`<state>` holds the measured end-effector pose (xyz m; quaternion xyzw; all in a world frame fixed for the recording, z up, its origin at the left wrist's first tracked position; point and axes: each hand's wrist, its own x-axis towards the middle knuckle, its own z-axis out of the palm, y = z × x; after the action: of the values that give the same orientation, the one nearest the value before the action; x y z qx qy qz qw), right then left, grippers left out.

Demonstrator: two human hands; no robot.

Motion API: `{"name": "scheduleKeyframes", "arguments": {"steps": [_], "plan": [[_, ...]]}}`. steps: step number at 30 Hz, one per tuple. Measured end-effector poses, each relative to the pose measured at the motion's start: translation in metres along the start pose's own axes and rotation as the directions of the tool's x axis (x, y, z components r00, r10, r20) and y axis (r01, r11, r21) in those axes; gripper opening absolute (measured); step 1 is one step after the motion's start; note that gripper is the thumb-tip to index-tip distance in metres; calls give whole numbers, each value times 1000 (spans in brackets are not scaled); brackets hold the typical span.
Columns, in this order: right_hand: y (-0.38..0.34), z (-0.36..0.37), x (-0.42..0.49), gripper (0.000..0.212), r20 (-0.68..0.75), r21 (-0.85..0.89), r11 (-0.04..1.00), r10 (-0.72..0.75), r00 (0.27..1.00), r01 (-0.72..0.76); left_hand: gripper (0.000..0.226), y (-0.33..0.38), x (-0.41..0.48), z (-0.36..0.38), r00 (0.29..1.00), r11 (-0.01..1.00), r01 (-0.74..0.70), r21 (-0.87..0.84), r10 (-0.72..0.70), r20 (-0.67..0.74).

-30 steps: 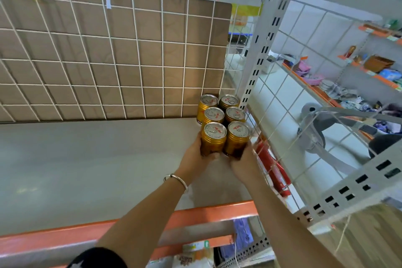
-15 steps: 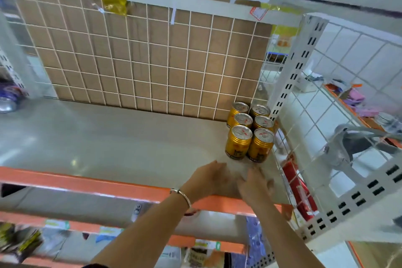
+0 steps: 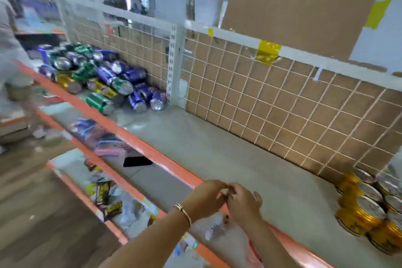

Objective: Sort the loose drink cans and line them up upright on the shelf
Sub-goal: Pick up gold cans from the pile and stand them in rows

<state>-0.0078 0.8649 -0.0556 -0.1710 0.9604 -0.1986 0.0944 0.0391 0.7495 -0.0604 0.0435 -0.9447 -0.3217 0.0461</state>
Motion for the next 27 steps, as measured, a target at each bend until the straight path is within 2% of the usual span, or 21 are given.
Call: {"name": "scheduleKeyframes", "arguments": {"steps": [3,6,11,20,23,27], "plan": [[-75,26,7,40,37,-10,994,-109,993,109,38,-49,-21,-47,994,997,78,11,-77,-81],[-144,52,10,34,54,-9,978,-207,977,208,39,-98,-45,-92,977,988,156,13,-152,-153],[-235,102,4,33,70,82,966,-250,966,244,42,-173,-84,-142,934,957,290,-31,-290,-207],[-330,138,16,31,170,150,933,-349,922,326,38,-244,-108,-197,882,929,351,-115,-369,-294],[-349,144,39,29,171,246,906,-390,905,344,31,-265,-94,-208,876,925,343,-161,-377,-300],[-375,145,82,25,116,331,858,-450,885,393,32,-290,-62,-235,836,884,350,-309,-444,-322]]}}
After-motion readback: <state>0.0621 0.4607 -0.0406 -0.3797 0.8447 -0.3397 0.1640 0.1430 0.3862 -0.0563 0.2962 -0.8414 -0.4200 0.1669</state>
